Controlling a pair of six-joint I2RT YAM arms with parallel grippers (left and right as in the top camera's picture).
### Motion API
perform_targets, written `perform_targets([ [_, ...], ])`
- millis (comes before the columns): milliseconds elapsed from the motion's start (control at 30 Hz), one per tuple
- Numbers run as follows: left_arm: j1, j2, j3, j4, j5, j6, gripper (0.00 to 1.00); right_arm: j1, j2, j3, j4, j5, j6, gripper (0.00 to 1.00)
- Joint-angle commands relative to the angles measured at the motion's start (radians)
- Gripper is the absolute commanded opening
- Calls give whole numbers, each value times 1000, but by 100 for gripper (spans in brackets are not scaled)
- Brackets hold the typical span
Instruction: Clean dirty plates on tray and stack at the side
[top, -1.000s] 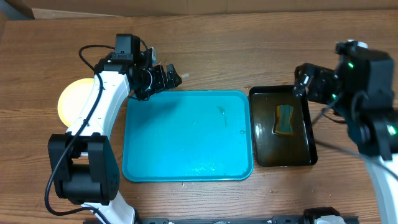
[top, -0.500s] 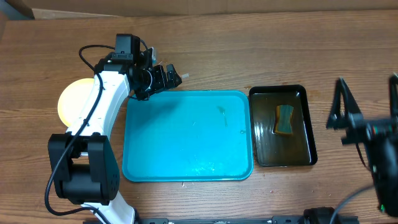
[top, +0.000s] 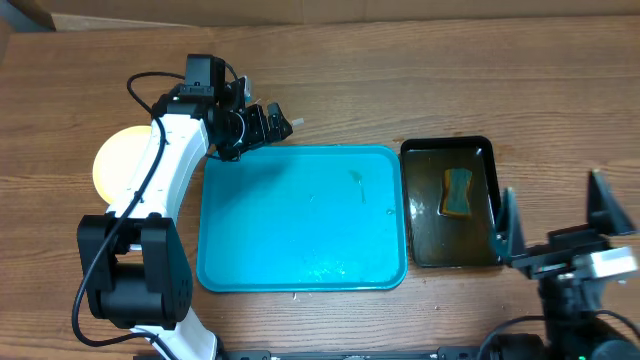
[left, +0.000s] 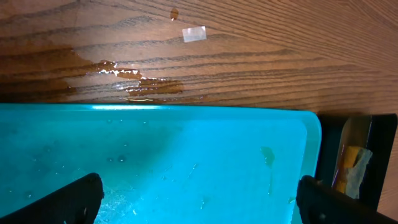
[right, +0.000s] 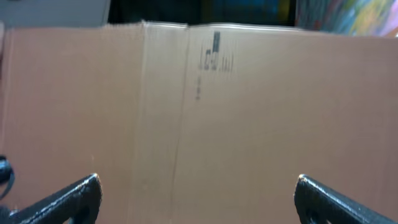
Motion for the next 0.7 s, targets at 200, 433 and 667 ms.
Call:
perform_targets([
  [200, -1, -40, -7, 0, 8, 26, 100, -6, -166, -320, 155, -13, -2, 100],
  [433, -1, -40, -7, 0, 8, 26, 100, -2, -166, -365, -14, -12, 21, 100],
  [667, -1, -40, -7, 0, 8, 26, 100, 0, -166, -365, -312, -8, 27, 100],
])
